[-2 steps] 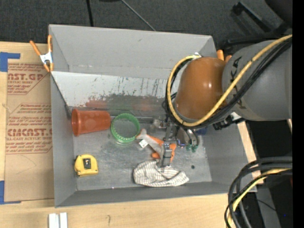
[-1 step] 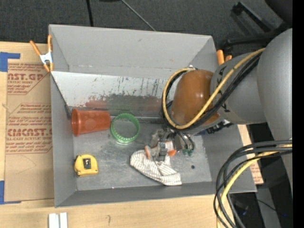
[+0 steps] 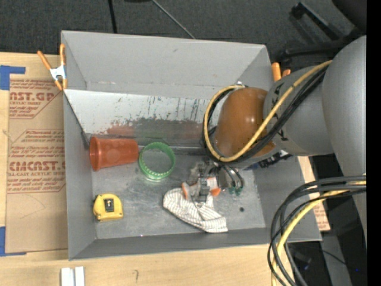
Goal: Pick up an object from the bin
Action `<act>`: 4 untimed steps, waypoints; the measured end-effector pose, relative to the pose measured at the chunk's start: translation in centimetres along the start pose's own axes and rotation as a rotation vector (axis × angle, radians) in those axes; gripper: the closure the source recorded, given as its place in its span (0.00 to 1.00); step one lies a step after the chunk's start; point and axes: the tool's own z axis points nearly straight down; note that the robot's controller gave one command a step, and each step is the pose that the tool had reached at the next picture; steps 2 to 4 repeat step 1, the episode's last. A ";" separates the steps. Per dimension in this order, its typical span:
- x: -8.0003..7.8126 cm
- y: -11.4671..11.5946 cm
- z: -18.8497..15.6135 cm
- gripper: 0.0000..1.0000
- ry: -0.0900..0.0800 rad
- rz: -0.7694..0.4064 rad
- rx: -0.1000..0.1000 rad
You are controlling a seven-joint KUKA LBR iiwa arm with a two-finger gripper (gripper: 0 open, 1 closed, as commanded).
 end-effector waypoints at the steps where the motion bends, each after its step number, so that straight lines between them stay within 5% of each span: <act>1: -2.0 -0.1 -19.1 1.00 -0.012 0.058 0.000; 4: -2.0 -0.1 -19.1 1.00 -0.012 0.058 0.000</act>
Offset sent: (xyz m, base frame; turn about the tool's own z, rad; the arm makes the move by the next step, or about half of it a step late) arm 0.0000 0.0000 0.0000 0.0000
